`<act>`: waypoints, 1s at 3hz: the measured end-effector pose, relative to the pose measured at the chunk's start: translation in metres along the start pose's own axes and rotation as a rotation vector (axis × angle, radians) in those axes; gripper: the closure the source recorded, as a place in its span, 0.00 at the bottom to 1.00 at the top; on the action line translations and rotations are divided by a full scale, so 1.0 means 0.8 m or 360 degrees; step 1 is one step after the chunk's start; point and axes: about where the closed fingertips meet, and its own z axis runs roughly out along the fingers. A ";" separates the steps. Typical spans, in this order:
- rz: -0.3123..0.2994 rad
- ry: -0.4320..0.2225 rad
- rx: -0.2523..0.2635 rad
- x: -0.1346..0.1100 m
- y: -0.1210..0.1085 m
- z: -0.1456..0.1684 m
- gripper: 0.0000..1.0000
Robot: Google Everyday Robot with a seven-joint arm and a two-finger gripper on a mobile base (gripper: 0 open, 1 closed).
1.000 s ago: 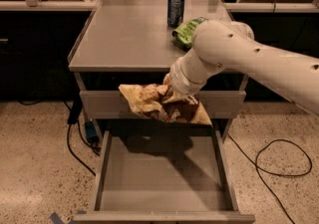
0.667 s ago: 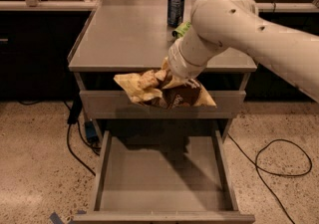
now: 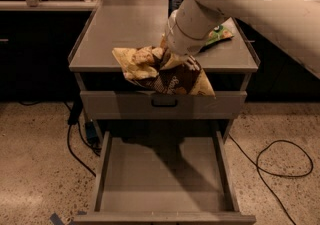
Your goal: Pick brown chip bag from middle drawer and place on counter
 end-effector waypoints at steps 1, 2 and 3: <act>-0.0011 0.0014 0.0016 -0.003 -0.016 -0.014 1.00; -0.0029 -0.0008 0.0038 -0.004 -0.030 -0.012 1.00; -0.0036 0.0019 0.0086 -0.007 -0.043 -0.030 1.00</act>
Offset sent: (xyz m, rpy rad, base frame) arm 0.0276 0.0103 0.0268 0.0263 -0.0417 0.0253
